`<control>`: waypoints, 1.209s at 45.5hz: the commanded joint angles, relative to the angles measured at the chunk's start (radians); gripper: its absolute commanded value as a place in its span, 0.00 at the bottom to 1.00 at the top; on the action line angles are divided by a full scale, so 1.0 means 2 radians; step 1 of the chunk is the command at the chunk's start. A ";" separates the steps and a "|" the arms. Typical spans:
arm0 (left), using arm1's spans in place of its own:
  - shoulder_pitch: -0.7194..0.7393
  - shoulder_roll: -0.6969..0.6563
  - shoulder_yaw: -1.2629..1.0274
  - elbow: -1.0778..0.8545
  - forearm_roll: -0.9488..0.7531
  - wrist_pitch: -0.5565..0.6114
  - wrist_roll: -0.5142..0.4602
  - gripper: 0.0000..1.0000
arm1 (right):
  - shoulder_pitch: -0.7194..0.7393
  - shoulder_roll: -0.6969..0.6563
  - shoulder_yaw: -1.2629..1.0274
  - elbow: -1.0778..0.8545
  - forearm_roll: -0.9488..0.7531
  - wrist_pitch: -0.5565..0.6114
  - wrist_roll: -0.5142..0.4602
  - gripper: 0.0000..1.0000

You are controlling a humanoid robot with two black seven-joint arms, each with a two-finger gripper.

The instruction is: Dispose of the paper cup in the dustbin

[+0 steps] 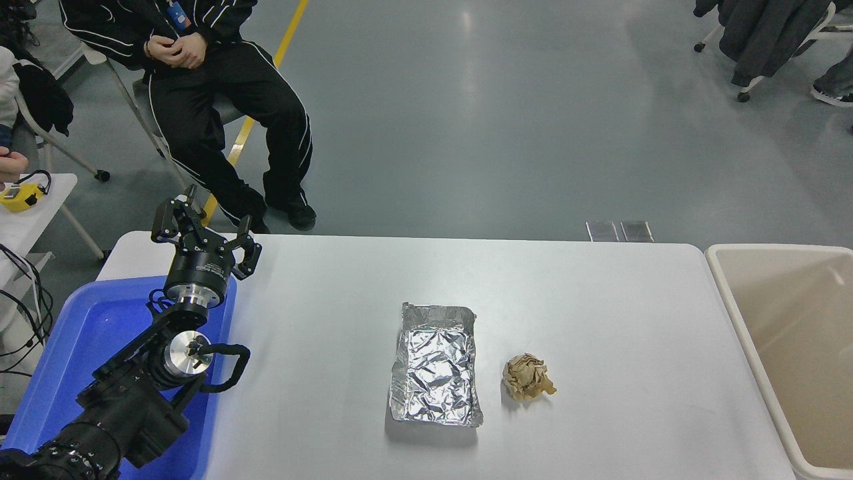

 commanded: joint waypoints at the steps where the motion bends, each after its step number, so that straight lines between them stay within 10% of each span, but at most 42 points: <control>1: 0.000 0.000 0.000 0.000 0.000 0.000 0.000 1.00 | -0.007 0.012 0.006 0.000 0.001 -0.003 -0.001 0.00; 3: 0.000 0.000 0.000 0.000 0.001 0.000 0.000 1.00 | -0.006 0.011 0.006 0.000 0.001 -0.003 -0.001 0.23; 20: 0.000 0.000 0.000 0.000 0.000 0.000 0.000 1.00 | 0.020 0.008 0.011 -0.003 0.009 -0.008 -0.001 0.97; 37: 0.000 0.000 0.000 0.000 0.000 0.000 0.000 1.00 | 0.159 -0.050 0.375 0.047 0.010 0.000 0.003 0.99; 55: 0.000 0.000 0.000 0.000 0.000 0.000 0.000 1.00 | 0.159 -0.103 0.589 0.330 0.009 0.002 0.004 0.99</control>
